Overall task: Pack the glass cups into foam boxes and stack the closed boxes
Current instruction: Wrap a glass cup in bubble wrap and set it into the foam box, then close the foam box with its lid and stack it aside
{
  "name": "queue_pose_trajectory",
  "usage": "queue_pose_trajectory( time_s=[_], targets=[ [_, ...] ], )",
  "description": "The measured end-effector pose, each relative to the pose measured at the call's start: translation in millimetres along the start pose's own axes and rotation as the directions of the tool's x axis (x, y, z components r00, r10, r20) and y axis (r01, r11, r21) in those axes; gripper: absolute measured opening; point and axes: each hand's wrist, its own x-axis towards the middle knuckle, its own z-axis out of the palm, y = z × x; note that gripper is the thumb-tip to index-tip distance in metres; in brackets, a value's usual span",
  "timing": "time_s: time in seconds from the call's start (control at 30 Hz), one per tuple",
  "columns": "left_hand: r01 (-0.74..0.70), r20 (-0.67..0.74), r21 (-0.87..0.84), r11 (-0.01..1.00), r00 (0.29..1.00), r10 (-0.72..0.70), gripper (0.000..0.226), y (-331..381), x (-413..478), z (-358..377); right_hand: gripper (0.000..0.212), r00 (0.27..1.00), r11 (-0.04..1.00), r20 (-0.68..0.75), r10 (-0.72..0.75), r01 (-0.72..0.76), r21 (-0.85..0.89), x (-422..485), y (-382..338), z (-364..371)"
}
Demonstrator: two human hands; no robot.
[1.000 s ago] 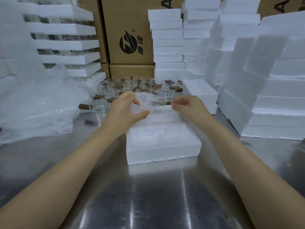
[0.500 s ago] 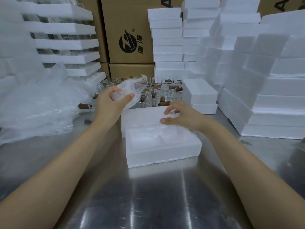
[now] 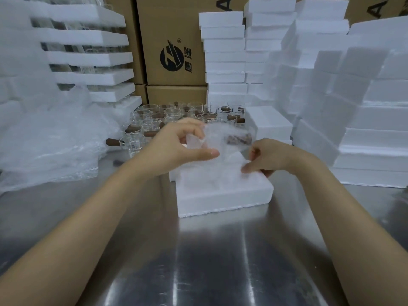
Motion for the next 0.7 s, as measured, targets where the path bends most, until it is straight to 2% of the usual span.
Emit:
queue_pose_trajectory(
  time_s=[0.07, 0.17, 0.23, 0.33, 0.43, 0.5, 0.6, 0.63, 0.7],
  targets=[
    [0.026, 0.150, 0.048, 0.998, 0.988, -0.033, 0.028, -0.5, -2.7, 3.3, 0.032, 1.000, 1.000, -0.020, 0.006, -0.006, 0.014, 3.6, 1.2, 1.1],
    [0.040, 0.276, 0.163, 0.986, 0.957, -0.085, 0.025, -1.9, -5.6, 8.0, 0.012, 1.000, 1.000, -0.028, -0.009, 0.009, 0.021, 6.2, 3.8, 3.9],
    [0.037, 0.333, 0.234, 0.972, 0.936, -0.116, 0.028, -0.5, -7.1, 5.7, 0.014, 1.000, 1.000, -0.022, 0.000, 0.000, 0.030, 6.9, 4.1, 4.6],
    [0.053, 0.408, 0.372, 0.927, 0.888, -0.214, 0.030, 1.6, -9.5, -2.3, 0.029, 1.000, 0.998, 0.009, 0.005, -0.006, 0.064, 4.1, 2.9, 4.1],
    [0.084, 0.402, 0.509, 0.857, 0.857, -0.323, 0.043, 3.0, -10.9, -5.8, 0.031, 0.999, 0.996, 0.032, 0.007, -0.010, 0.092, 1.2, 2.8, 3.4],
    [0.105, 0.384, 0.540, 0.835, 0.852, -0.355, 0.054, 5.3, -11.5, -5.3, 0.032, 0.999, 0.993, 0.041, 0.012, -0.016, 0.113, 0.9, 3.3, 3.5],
    [0.074, 0.429, 0.594, 0.801, 0.813, -0.393, 0.064, 9.5, -11.7, -8.9, 0.032, 0.999, 0.993, 0.047, 0.021, -0.026, 0.117, 2.1, 3.4, 4.2],
    [0.080, 0.430, 0.589, 0.804, 0.812, -0.396, 0.068, 11.8, -11.9, -10.7, 0.032, 0.999, 0.993, 0.045, 0.026, -0.031, 0.115, 2.7, 3.4, 4.3],
    [0.118, 0.390, 0.500, 0.858, 0.854, -0.345, 0.067, 15.8, -10.9, -11.6, 0.033, 0.998, 0.993, 0.046, 0.037, -0.042, 0.113, 4.1, 4.6, 3.9]
  ],
)
